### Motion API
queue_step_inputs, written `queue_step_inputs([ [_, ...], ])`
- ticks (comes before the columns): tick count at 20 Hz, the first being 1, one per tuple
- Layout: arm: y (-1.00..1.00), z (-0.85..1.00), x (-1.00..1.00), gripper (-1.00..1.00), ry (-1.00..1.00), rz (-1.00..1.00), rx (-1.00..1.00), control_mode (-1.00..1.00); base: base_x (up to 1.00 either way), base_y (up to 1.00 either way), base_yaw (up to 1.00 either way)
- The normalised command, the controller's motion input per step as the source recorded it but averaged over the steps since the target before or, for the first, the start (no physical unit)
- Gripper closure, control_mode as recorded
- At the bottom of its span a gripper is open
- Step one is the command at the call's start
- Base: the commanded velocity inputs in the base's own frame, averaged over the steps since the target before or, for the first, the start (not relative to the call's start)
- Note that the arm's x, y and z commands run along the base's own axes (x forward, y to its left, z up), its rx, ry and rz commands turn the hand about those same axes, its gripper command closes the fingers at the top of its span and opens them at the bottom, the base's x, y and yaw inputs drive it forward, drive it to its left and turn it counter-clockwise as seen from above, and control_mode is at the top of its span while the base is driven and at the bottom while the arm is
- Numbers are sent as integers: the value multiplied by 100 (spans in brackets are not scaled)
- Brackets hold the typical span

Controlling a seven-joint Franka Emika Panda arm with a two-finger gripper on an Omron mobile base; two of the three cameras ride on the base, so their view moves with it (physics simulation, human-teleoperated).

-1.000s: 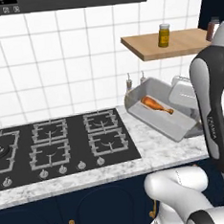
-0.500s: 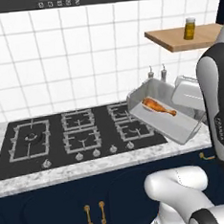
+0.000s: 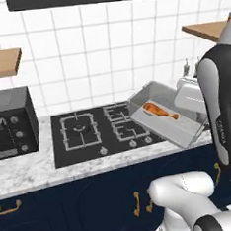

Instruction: Take the meat container that has the chicken drumstick and place it on the second highest rack of the freezer. Then take the vegetable container that has the garlic and avocado and place it on the highest rack of the freezer.

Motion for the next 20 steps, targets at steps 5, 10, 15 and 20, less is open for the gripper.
queue_step_inputs([
  [5, 0, 0, 0, 100, 0, 0, 0, 100, -100, 17, -65],
  [10, 0, 0, 0, 100, 0, 0, 0, 100, -100, 14, -75],
  [15, 0, 0, 0, 100, 0, 0, 0, 100, -95, 10, -77],
  [20, 0, 0, 0, 100, 0, 0, 0, 100, -92, 0, -73],
])
